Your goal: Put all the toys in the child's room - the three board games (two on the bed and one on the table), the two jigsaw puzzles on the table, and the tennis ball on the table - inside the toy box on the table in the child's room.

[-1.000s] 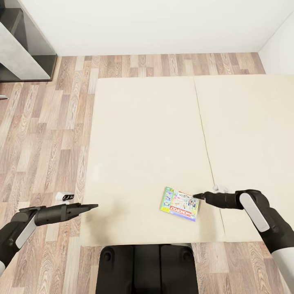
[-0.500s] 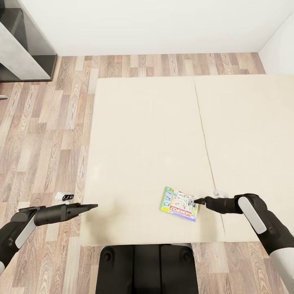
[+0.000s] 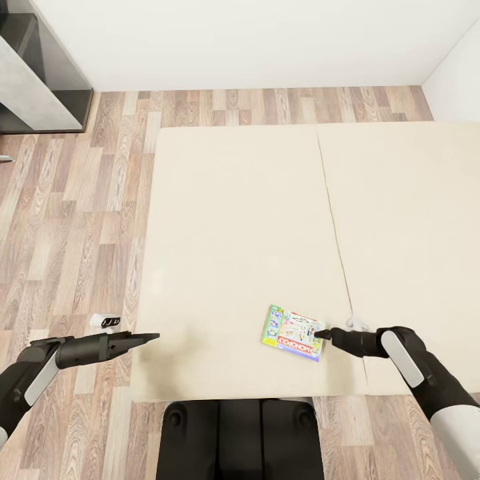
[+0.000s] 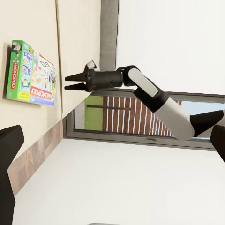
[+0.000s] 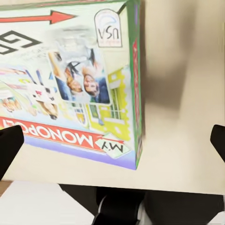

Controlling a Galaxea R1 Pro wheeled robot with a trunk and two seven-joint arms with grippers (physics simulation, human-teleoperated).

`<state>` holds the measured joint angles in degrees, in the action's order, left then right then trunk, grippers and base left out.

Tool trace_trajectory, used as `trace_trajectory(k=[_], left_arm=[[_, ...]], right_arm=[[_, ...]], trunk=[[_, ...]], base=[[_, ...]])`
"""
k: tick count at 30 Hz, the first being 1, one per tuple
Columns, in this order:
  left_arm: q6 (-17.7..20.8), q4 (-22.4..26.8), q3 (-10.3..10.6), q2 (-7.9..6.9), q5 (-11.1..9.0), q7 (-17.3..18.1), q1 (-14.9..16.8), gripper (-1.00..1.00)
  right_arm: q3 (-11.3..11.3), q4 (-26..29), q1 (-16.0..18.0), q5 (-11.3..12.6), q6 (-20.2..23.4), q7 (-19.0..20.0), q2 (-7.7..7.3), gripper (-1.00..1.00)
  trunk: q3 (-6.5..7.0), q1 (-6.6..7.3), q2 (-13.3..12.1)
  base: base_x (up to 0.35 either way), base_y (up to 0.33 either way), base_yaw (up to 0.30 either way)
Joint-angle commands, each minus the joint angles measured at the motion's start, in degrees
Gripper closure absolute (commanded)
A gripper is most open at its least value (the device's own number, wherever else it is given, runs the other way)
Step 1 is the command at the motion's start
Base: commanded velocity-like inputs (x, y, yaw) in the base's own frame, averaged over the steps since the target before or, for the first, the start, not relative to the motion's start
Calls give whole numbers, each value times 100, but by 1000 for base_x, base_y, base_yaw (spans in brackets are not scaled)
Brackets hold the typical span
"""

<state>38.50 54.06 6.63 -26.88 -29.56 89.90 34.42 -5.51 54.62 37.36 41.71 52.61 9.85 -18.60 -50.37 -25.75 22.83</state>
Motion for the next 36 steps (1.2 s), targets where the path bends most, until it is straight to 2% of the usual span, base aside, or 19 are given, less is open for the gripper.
trace_trajectory(k=[1, 7, 18, 25, 27, 36], left_arm=[[61, -1, 24, -8, -32, 10, 3, -100], [61, -1, 24, -10, -32, 10, 3, -100], [61, -1, 29, -3, -32, 10, 3, -100], [59, -1, 31, -2, -32, 10, 3, -100], [60, -1, 31, -2, -32, 10, 3, -100], [59, -1, 31, -2, -32, 10, 3, -100]], right_arm=[[-10, -48, 8, -58, -5, 53, 16, -100], [-18, -185, 45, -64, -58, 58, 100, -100], [-22, -205, 176, -63, -29, 64, 157, -100], [-32, -206, 276, -87, -6, 69, 324, -100], [-39, -206, 326, -144, -3, 69, 366, -100], [-55, -242, 584, -712, 11, 84, 522, -100]], trunk=[[-6, -3, 9], [-6, -3, 9], [-6, -3, 9], [-6, -3, 9], [-6, -3, 9], [-6, -3, 9]], base=[[0, 0, 0], [0, 0, 0], [0, 0, 0], [0, 0, 0], [0, 0, 0], [0, 0, 0]])
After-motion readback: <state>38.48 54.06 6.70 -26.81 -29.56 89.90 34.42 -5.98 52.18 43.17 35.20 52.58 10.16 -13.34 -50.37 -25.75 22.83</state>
